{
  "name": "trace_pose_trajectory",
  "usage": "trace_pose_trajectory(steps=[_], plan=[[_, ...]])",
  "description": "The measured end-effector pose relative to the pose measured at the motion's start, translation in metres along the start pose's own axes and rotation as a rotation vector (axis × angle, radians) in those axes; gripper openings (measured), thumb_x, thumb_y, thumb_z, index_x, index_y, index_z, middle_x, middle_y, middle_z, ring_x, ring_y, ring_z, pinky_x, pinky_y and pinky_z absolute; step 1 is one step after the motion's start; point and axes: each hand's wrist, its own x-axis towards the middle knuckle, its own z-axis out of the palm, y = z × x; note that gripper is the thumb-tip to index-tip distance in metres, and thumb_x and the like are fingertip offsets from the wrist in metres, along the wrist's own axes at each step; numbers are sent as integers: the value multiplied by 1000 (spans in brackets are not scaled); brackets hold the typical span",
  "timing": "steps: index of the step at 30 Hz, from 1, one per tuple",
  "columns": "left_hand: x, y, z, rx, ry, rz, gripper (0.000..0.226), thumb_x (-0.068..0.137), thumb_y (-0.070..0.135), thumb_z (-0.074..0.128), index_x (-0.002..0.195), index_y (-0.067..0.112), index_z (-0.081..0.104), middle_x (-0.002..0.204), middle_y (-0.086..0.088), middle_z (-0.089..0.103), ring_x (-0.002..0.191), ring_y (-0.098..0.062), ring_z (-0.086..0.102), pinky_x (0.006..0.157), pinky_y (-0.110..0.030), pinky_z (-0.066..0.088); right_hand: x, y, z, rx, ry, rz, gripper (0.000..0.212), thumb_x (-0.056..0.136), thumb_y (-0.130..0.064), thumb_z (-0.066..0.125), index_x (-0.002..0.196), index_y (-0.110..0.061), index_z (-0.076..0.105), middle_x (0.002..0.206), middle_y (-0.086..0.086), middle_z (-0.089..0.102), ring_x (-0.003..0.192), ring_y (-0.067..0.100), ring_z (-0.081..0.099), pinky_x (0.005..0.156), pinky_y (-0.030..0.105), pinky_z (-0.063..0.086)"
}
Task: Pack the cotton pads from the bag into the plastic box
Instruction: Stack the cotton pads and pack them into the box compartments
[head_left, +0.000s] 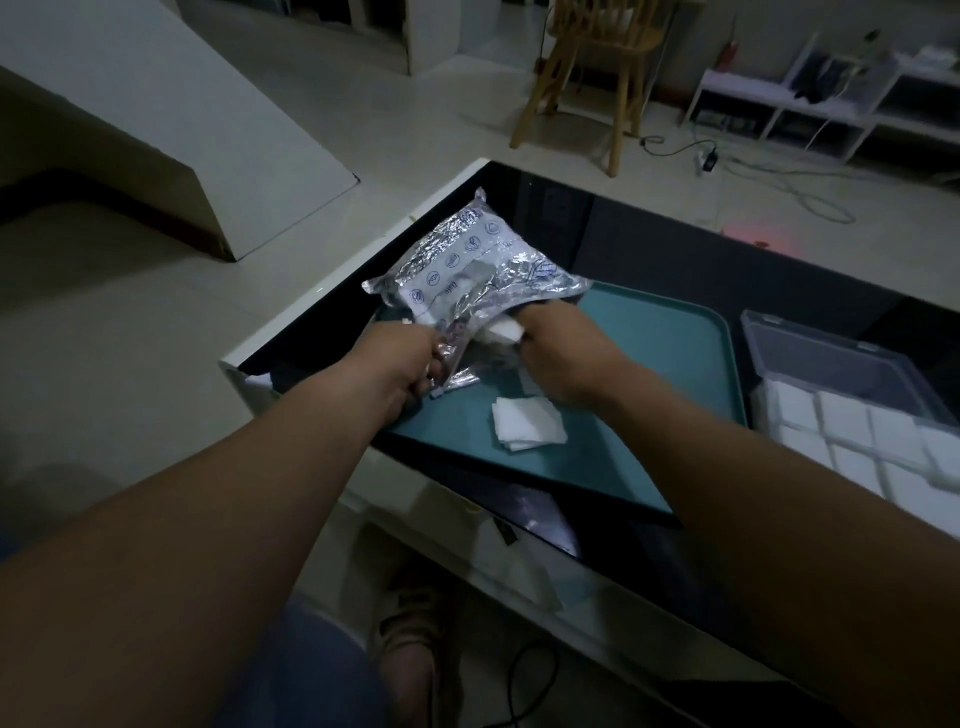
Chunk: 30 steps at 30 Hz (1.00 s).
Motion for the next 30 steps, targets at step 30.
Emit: trace_pose_trajectory(steps=[30], plan=[[-85,15,71,-106,-311,147,22,93,6,49,105,21,60,76,-3,48,53,-15,44,48,-20,35,-115,55,-12,-94,179,114,10,97,-31,62,101,-23,65,103,4,72,98,31,64,73,36,45]])
